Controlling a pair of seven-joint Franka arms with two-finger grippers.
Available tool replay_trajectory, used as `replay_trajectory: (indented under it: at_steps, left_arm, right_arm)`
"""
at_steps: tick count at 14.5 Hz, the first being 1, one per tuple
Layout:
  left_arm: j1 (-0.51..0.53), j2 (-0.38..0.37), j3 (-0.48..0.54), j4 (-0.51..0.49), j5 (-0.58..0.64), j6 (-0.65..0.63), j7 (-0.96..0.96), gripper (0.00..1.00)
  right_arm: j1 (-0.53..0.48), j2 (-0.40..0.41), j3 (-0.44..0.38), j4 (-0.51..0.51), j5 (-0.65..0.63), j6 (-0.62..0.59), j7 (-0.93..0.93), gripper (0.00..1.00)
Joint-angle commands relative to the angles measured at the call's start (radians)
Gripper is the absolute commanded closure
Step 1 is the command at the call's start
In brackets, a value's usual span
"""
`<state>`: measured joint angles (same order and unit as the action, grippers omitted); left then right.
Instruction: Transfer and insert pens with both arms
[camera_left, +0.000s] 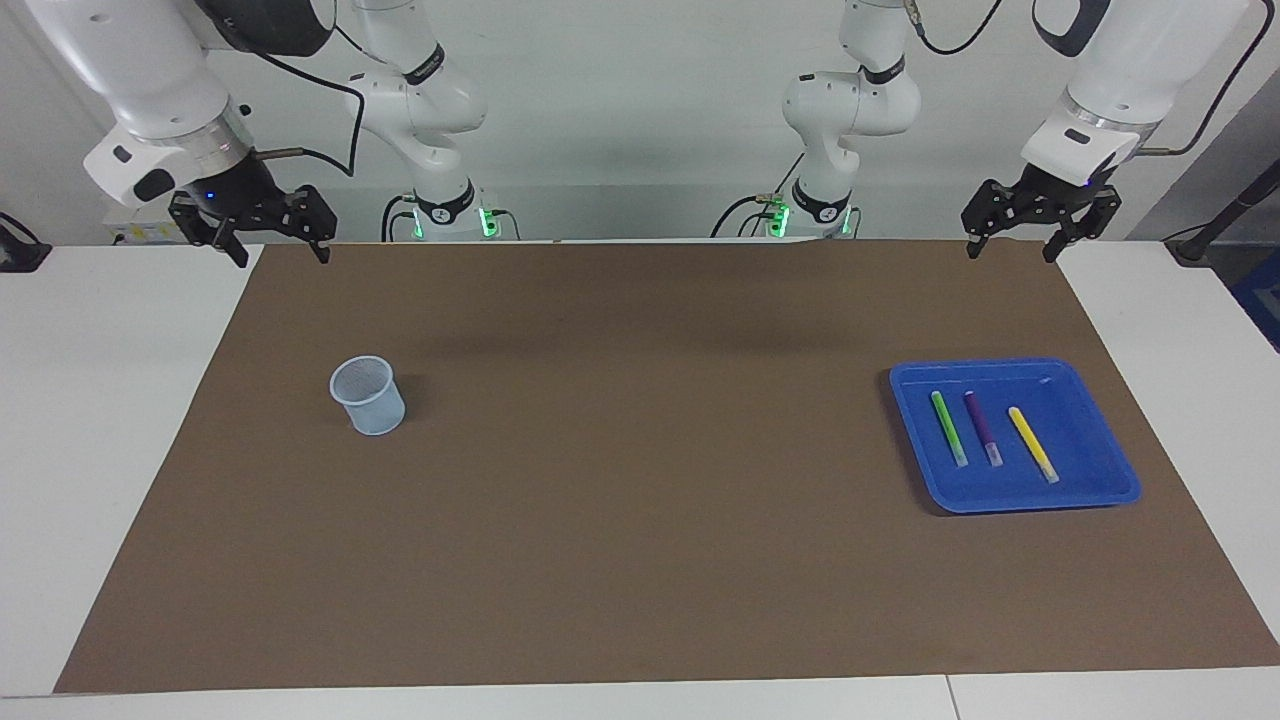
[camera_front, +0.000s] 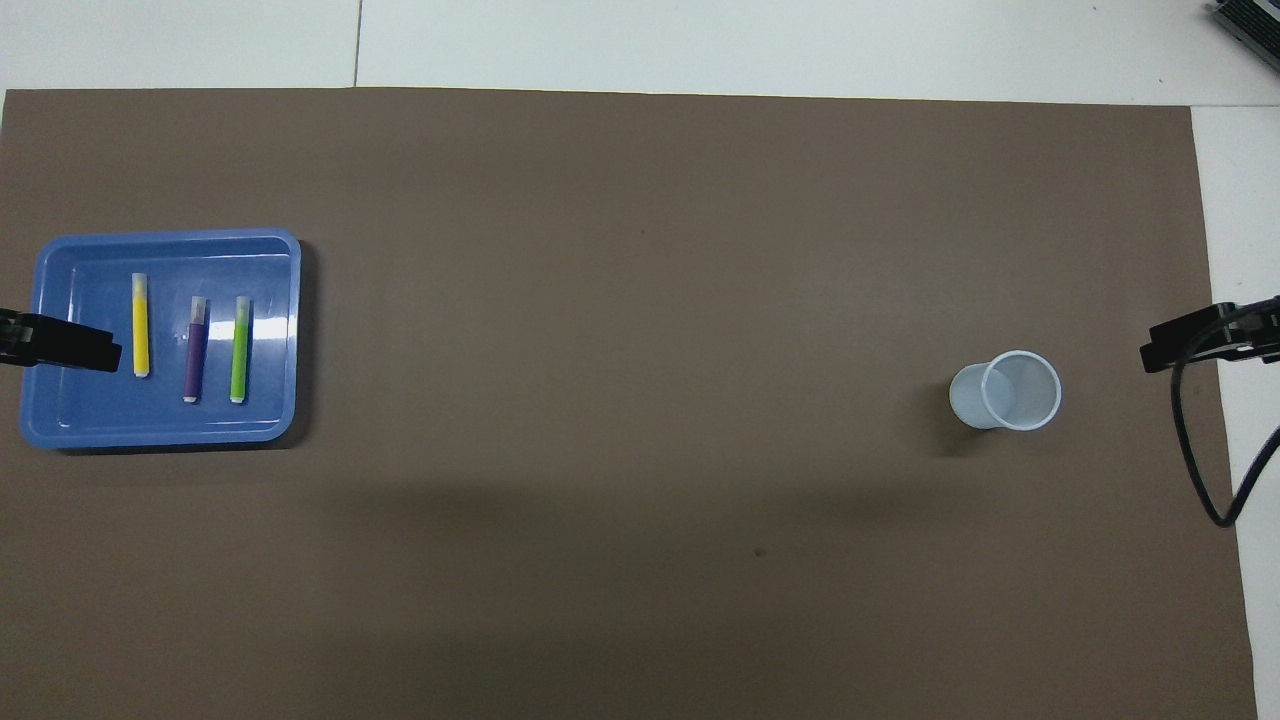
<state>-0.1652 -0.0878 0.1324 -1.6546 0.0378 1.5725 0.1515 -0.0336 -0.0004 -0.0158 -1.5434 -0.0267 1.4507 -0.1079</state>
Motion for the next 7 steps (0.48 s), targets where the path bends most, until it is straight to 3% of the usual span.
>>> replay_trajectory:
  at_steps: [1, 7]
  left_arm:
    - [-0.007, -0.004, 0.004, 0.004, -0.004, 0.003, -0.01, 0.0]
    - [-0.007, -0.006, 0.006, 0.004, -0.004, 0.003, -0.01, 0.0]
  right_arm:
    - [0.0, -0.023, 0.008, -0.009, -0.004, -0.006, 0.011, 0.0]
    - [-0.003, -0.186, 0.008, -0.009, -0.004, -0.015, 0.011, 0.0]
